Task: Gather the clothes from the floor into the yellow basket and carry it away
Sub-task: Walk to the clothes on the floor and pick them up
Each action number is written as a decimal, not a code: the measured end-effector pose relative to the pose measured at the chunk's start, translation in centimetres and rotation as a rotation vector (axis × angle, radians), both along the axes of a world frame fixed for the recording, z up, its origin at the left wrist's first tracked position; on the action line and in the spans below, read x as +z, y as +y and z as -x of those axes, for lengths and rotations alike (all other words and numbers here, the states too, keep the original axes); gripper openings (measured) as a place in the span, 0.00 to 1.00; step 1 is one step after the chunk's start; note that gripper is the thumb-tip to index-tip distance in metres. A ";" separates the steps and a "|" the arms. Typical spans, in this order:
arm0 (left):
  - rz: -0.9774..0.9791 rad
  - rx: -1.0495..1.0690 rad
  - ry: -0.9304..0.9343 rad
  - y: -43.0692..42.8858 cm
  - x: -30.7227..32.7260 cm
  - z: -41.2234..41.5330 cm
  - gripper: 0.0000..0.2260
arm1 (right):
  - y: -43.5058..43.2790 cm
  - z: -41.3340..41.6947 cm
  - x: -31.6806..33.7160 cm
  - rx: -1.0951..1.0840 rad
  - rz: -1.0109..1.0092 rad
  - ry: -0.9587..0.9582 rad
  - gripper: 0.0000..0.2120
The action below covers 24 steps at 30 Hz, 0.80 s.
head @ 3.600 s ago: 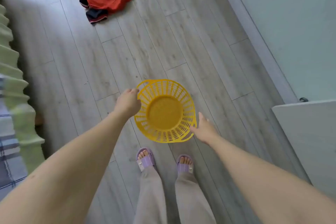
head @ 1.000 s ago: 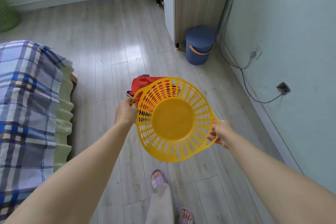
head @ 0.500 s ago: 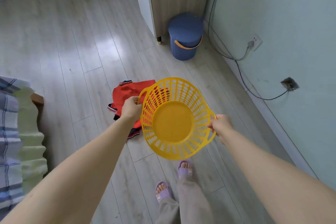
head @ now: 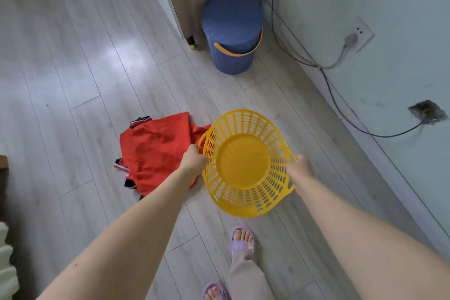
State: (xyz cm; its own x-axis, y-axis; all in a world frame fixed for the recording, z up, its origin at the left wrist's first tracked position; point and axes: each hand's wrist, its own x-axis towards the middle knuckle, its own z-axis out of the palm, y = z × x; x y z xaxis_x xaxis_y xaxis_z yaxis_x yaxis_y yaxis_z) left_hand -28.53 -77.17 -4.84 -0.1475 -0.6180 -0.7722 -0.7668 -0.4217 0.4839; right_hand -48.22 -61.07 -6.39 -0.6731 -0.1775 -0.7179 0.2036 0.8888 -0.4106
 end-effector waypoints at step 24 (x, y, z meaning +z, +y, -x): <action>0.007 0.067 -0.019 -5.3 -5.7 -14.1 0.27 | -11.7 -15.7 0.6 0.611 0.352 0.262 0.22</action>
